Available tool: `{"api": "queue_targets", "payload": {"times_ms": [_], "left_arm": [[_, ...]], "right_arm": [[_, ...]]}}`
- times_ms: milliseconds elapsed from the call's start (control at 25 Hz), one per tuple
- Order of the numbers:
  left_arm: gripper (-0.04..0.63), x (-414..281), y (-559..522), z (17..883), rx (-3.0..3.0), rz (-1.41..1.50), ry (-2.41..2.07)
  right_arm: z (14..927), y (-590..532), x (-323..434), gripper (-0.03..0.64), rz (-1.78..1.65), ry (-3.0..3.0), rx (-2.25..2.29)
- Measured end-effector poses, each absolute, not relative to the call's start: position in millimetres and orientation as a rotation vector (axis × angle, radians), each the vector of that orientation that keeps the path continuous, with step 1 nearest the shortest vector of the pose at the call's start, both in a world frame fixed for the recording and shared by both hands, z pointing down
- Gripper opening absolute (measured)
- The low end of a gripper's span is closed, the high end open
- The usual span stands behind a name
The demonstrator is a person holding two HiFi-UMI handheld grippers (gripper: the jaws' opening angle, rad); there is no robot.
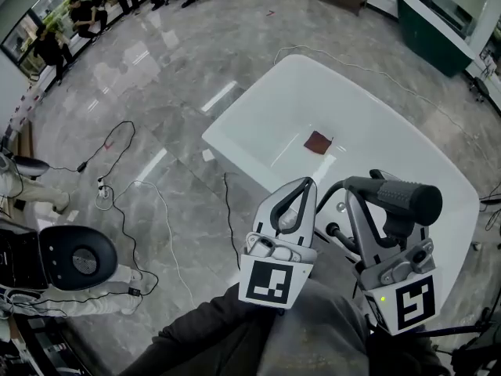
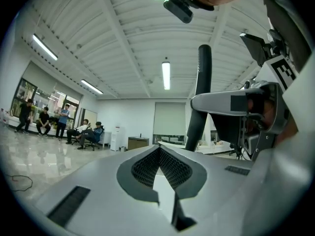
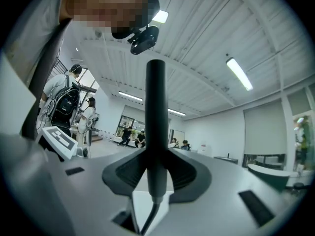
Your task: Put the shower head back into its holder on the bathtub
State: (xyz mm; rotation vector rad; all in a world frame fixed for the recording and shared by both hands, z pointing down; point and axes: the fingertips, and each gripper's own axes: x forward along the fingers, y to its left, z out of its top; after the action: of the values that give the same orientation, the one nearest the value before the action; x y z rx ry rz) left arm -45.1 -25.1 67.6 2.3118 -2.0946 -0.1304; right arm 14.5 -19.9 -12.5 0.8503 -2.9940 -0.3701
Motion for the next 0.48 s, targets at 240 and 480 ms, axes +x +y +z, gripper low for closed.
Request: {"api": "queue_targets", "payload": {"times_ms": [240,480], "left_arm": [[0.003,-54.2,-40.0,83.1,2.336,-0.072,-2.007],[0.003,-48.8,-52.1,98.7,2.374,-0.042,-1.907]], "right_arm": [[15.3,-37.7,14.4,0.143,-0.262,-2.923,0.951],[39.2,-50.0,19.2,0.143,-0.177,-2.864,1.027]]}}
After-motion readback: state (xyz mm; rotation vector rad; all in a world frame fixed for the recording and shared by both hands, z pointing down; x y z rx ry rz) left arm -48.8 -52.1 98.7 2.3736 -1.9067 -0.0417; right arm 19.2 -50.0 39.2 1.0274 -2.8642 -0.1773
